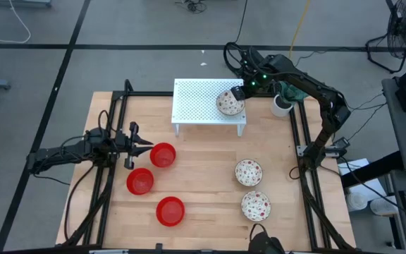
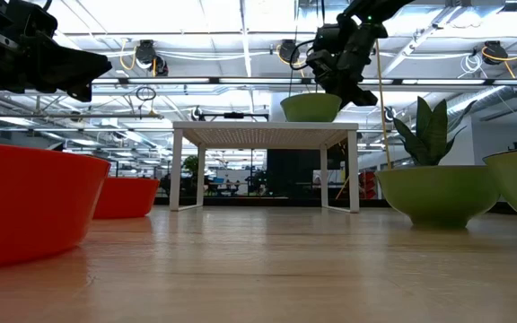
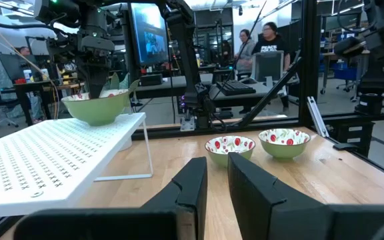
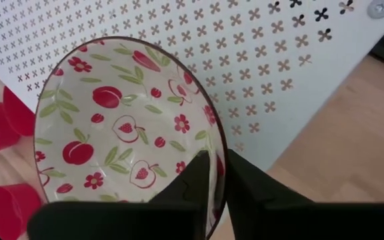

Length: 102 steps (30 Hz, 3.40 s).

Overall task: Pick & Place Mini bowls
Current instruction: Put the top white patterned bowl on the shelf, then stack the top white patterned bowl on the white patterned bowl on the shelf

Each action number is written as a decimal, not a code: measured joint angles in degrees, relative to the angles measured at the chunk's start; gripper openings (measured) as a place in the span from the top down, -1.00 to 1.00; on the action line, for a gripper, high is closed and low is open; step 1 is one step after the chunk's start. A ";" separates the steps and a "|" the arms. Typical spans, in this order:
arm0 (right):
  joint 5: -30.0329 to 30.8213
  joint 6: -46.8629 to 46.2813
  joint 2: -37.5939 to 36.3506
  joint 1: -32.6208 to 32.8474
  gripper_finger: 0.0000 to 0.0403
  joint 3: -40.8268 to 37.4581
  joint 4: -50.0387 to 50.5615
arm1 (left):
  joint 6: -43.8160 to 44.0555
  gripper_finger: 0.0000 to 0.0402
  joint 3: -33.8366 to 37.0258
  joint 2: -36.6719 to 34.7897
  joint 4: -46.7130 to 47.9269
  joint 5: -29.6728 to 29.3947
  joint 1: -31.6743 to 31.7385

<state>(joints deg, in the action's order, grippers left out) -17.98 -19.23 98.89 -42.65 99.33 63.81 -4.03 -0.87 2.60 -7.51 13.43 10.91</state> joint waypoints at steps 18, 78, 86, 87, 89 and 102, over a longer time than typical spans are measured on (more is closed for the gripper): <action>2.57 -1.13 -6.07 -0.47 0.39 0.00 -3.12 | 0.00 0.68 0.01 0.02 0.00 0.00 0.01; 25.45 -11.27 -13.18 48.76 0.40 -0.02 18.33 | 0.00 0.68 -0.01 0.01 0.00 0.00 0.00; 25.47 -10.98 -13.60 48.70 0.40 -4.96 19.29 | 0.00 0.68 -0.02 -0.01 0.00 0.00 0.01; 25.46 -10.97 -14.03 48.63 0.39 -6.23 19.44 | 0.00 0.68 -0.02 0.02 0.00 0.00 0.01; 25.47 -11.40 -14.69 48.57 0.38 -8.58 19.37 | 0.00 0.68 0.00 -0.01 0.00 0.00 0.00; 25.45 -12.98 -17.68 47.89 0.18 -21.94 15.43 | 0.00 0.68 -0.01 0.00 0.00 0.00 0.00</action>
<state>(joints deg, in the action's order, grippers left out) 7.46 -32.21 81.22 5.23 77.39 79.24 -4.03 -0.88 2.60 -7.51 13.43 10.91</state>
